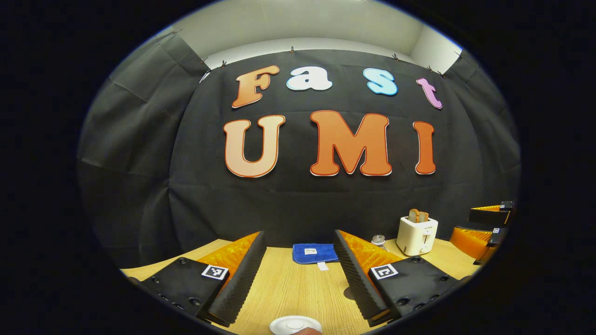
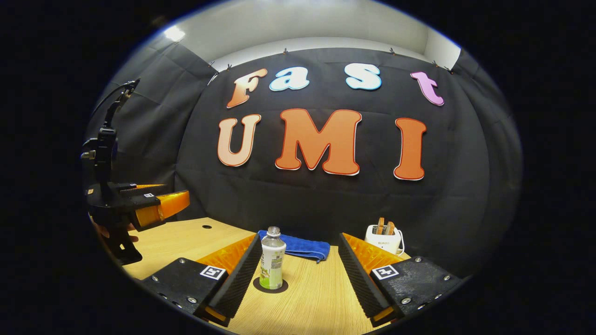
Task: Open the teacup lid with one hand, grasp the water bottle and pour water into the teacup with the other hand; after pouring, place the water bottle on the coaster and then close the teacup lid.
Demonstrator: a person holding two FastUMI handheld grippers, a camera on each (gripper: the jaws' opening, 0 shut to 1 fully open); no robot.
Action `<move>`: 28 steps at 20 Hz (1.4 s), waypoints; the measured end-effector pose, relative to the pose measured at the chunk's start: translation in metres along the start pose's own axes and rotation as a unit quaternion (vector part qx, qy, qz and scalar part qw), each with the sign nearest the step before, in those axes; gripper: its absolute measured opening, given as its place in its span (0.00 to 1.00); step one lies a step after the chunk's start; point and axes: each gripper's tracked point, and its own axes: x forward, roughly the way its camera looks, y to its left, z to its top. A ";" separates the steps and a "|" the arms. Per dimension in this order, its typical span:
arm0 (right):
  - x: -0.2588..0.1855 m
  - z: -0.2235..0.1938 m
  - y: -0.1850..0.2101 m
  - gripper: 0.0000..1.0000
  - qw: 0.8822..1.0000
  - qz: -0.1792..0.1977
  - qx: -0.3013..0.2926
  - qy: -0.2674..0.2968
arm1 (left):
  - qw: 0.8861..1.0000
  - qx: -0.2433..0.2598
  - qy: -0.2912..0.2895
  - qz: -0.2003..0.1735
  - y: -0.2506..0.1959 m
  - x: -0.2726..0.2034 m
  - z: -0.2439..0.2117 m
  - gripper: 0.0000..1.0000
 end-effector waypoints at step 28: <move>0.013 0.003 -0.008 0.98 1.000 -0.021 0.021 -0.003 | 0.999 0.015 0.001 0.030 0.025 -0.001 -0.006 0.94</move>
